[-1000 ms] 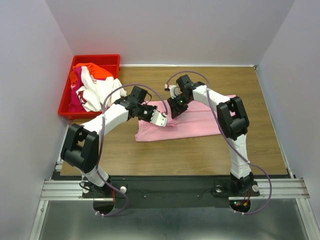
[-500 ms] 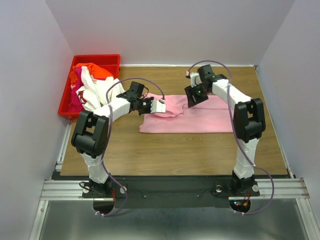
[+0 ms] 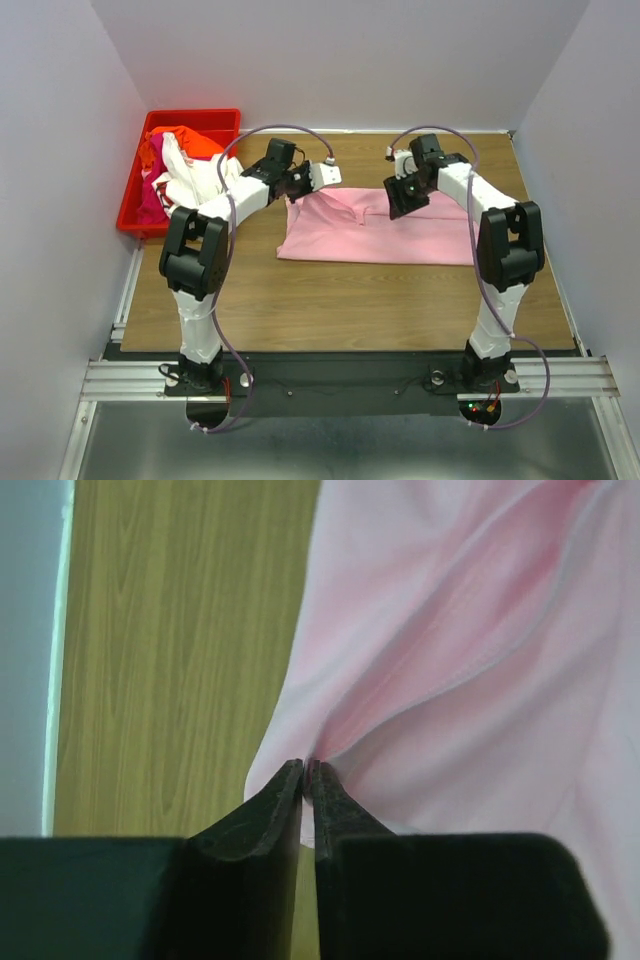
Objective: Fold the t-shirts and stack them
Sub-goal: Fold the tshirt
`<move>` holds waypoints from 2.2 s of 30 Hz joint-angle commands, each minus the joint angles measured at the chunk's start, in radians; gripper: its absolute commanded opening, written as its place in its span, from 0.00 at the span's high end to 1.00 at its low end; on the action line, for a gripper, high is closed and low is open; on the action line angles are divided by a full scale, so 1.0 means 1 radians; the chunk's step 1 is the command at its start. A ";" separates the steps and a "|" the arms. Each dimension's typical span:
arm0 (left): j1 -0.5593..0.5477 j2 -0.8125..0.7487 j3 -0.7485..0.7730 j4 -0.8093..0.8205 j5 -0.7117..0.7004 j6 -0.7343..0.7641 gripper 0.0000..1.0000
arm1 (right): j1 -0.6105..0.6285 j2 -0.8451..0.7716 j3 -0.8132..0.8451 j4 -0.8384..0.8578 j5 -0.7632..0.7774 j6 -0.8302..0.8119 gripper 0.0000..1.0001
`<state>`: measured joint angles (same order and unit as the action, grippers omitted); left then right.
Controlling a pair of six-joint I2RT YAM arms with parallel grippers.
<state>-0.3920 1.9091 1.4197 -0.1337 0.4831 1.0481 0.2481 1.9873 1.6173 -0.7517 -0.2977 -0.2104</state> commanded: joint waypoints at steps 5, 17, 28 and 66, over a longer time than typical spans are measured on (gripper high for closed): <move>0.018 0.078 0.143 0.029 -0.159 -0.263 0.69 | -0.112 -0.174 -0.145 0.000 0.087 -0.050 0.48; 0.015 0.131 0.195 0.002 -0.140 -0.408 0.68 | -0.165 -0.236 -0.368 0.014 0.126 -0.024 0.71; 0.010 0.151 0.185 -0.044 -0.147 -0.487 0.73 | -0.179 -0.114 -0.336 0.058 0.135 -0.017 0.73; -0.096 0.145 0.039 -0.193 -0.377 -0.810 0.96 | -0.302 -0.019 -0.223 0.023 0.178 -0.139 0.82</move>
<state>-0.5053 1.9923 1.3857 -0.2966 0.1669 0.2050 -0.0578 1.9873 1.4460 -0.7547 -0.1299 -0.3264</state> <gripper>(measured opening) 0.087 0.184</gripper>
